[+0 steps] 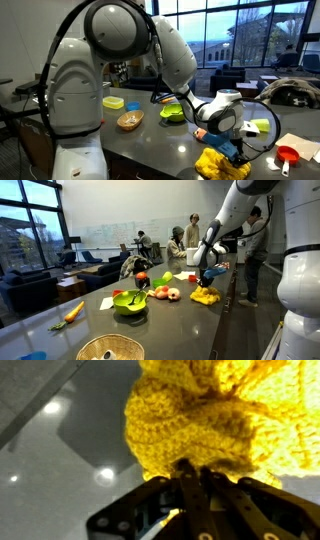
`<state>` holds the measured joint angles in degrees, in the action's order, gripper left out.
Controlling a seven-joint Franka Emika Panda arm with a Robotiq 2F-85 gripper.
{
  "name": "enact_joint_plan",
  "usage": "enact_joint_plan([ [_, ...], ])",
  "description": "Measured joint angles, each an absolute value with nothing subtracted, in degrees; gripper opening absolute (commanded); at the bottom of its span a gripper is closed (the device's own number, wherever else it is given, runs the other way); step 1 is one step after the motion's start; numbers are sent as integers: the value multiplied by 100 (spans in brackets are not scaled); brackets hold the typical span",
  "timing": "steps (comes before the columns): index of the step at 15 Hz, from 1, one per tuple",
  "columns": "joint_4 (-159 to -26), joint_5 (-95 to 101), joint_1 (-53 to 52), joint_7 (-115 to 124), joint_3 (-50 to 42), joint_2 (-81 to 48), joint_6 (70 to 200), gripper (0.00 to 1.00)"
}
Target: Wipe the gray counter with the yellow cloth, slide the yellow cloth off the gray counter
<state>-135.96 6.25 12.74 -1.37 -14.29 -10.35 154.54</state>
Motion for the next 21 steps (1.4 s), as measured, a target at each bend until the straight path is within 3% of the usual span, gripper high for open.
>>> enact_joint_plan([
  [21,-13479,650,-166,173,135,-251,14065,2],
])
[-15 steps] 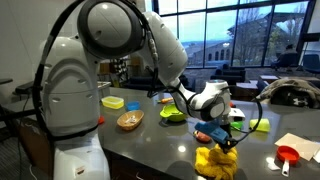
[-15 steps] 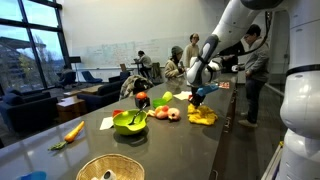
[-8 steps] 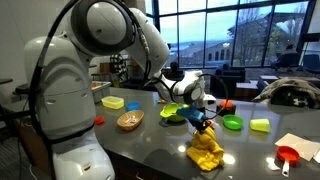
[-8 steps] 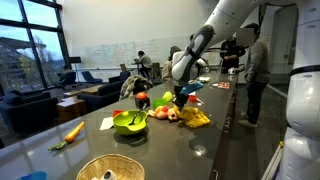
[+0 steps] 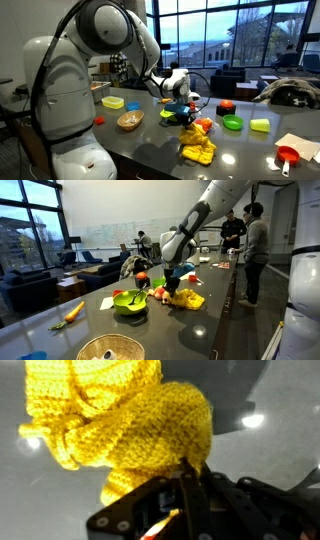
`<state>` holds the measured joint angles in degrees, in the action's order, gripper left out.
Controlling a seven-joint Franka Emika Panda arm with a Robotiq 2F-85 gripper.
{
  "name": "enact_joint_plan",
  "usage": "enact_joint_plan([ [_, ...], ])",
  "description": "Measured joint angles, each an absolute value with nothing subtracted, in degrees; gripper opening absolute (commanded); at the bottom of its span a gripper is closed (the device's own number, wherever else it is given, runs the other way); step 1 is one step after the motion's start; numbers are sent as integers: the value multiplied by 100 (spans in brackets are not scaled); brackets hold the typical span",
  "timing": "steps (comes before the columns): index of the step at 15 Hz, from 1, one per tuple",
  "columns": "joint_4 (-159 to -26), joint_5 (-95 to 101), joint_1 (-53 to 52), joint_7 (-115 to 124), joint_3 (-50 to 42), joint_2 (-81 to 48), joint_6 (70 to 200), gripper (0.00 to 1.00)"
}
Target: Wipe the gray counter with the yellow cloth, slide the yellow cloth off the gray counter
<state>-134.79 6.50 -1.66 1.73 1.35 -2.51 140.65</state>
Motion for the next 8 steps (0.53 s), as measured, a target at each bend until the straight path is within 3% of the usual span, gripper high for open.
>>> enact_joint_plan([
  [8,-13411,163,-564,37,608,-165,13595,2],
])
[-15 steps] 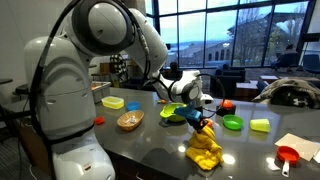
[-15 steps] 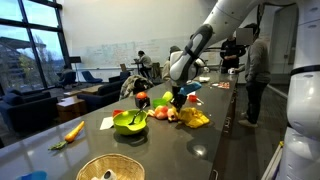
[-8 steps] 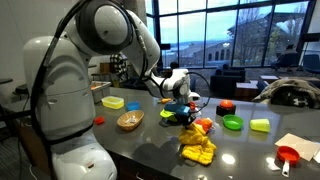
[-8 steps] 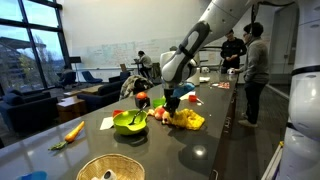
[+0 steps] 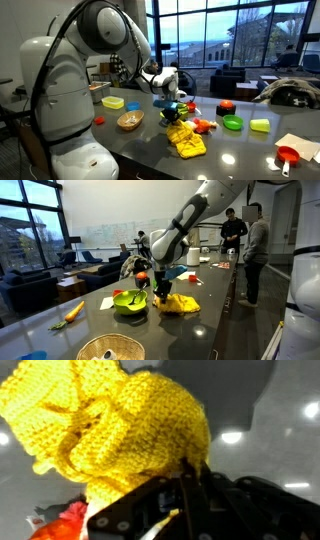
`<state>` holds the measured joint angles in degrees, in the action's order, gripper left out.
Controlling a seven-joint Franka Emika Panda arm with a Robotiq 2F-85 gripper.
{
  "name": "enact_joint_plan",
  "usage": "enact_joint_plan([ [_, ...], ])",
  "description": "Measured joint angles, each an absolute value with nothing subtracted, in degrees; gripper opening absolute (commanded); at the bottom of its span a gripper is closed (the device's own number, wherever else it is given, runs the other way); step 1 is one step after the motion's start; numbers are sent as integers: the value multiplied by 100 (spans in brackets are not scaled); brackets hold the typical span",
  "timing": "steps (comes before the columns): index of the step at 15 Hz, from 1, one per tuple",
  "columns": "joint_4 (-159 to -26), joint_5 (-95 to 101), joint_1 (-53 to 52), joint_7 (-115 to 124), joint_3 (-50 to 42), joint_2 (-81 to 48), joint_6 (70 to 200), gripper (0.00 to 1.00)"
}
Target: Wipe the gray counter with the yellow cloth, slide the yellow cloth off the gray counter
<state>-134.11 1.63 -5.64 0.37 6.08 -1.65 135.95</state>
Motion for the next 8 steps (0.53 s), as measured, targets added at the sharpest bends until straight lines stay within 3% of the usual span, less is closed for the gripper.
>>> enact_joint_plan([
  [8,-13406,-653,-770,-453,874,-419,13487,2],
])
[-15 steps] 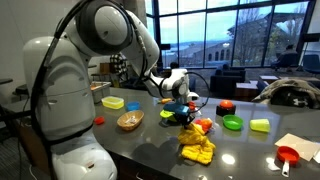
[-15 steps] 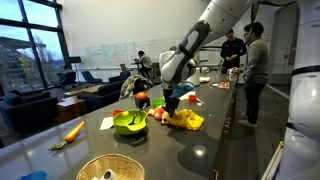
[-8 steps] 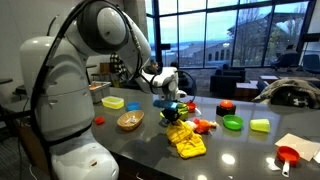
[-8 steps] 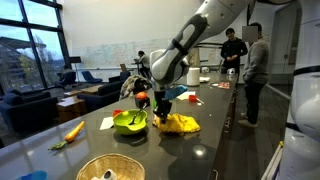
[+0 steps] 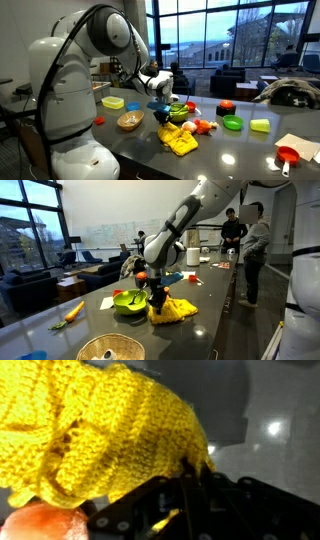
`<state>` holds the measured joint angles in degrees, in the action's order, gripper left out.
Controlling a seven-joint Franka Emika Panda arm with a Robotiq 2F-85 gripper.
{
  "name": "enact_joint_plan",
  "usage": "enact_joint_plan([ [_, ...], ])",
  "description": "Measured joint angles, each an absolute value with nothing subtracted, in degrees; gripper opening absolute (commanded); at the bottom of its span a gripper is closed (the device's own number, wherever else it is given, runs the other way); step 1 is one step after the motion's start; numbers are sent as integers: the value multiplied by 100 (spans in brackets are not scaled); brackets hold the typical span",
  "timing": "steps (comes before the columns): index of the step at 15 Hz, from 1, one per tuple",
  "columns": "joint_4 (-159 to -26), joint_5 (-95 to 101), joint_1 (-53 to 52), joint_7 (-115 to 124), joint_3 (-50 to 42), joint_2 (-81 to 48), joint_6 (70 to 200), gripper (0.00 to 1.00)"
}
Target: Wipe the gray counter with the yellow cloth, slide the yellow cloth off the gray counter
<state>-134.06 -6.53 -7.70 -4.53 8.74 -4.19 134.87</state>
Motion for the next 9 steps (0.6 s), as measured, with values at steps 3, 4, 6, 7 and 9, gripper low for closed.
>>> enact_joint_plan([
  [3,-13405,-1028,-770,-797,927,-549,13542,2],
  [4,-13406,-1093,-770,-861,938,-593,13589,2],
  [6,-13411,-1115,-764,-875,940,-705,13735,2],
  [7,-13422,-1115,-754,-875,933,-777,13846,2],
  [9,-13465,-1116,-693,-875,896,-933,14124,2],
])
